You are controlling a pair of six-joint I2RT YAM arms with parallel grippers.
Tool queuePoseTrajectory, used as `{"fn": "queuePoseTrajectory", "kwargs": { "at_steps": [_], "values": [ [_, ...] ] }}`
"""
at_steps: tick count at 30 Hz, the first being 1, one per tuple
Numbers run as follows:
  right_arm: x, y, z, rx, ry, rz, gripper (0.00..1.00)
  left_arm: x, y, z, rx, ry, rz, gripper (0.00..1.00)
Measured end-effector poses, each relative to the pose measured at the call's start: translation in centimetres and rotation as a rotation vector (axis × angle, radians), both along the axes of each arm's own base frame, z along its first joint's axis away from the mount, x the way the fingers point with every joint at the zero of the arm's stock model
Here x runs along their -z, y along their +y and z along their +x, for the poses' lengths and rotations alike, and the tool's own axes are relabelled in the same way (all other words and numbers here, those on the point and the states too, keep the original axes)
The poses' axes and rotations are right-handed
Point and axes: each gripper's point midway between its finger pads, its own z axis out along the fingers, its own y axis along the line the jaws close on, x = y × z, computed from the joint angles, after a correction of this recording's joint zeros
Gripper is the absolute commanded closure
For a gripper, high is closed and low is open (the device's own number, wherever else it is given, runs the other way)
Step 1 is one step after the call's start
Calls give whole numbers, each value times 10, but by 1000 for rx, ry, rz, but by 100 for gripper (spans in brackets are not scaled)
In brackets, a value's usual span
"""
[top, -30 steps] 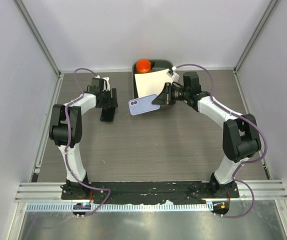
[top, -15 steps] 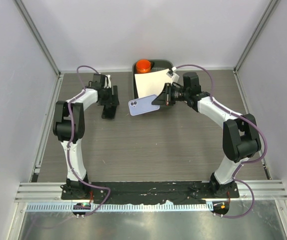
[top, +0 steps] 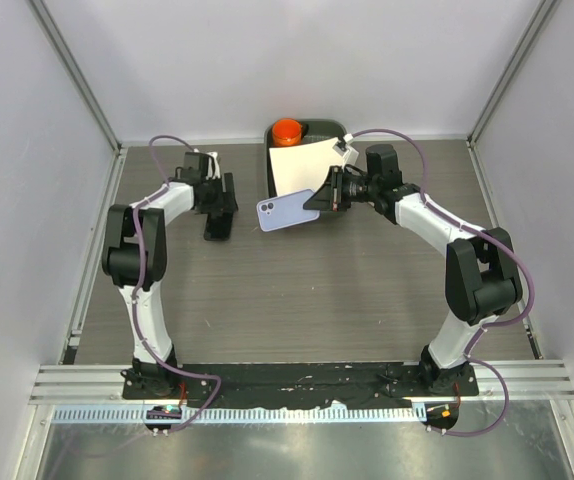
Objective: Take the phone out of the phone case
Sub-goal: Place the phone at the center of the board, then place the phone case at the center of the board.
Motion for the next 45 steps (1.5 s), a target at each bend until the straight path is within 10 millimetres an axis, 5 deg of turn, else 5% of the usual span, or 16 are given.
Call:
{"fn": "queuePoseTrajectory", "kwargs": {
  "at_steps": [14,33,38,45],
  "values": [
    [0,0,0,1,3,1,99,-1,-1,-6,-20,-9,-7,9],
    [0,0,0,4,8,4,99,-4,7,-25,-13,-16,51,0],
    [-1,0,0,4,7,3,99,-38,4,-28,-3,-92,21,0],
    [-2,1,-4,-21,13,16,99,-136,-26,-40,147,-353,-131,0]
  ]
}}
